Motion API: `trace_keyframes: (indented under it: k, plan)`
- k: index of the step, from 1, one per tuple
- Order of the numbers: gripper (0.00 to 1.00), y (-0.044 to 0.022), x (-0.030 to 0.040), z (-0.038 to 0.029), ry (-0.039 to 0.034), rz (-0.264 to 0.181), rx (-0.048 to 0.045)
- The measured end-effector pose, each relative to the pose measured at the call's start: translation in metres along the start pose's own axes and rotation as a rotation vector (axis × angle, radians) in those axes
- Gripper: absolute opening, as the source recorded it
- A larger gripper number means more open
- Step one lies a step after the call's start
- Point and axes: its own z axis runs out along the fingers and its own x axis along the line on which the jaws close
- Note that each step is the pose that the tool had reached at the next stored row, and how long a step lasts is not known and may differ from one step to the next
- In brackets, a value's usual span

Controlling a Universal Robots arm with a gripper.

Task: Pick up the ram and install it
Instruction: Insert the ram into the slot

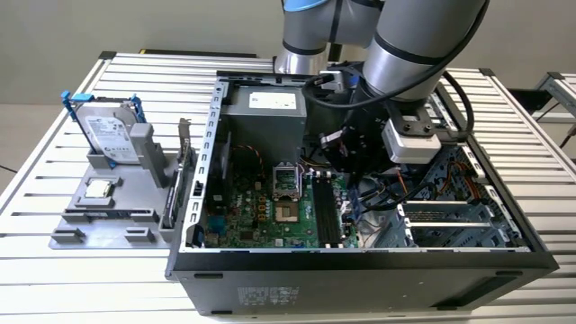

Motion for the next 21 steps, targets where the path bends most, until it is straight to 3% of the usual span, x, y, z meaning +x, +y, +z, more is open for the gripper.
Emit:
trace_keyframes:
  k: [11, 21]
  plan:
    - [0.00, -0.0027, 0.0001, 0.0074, -0.0001, 0.012, -0.0005]
    - [0.00, -0.0029, 0.0001, 0.0083, -0.0001, 0.012, -0.0010]
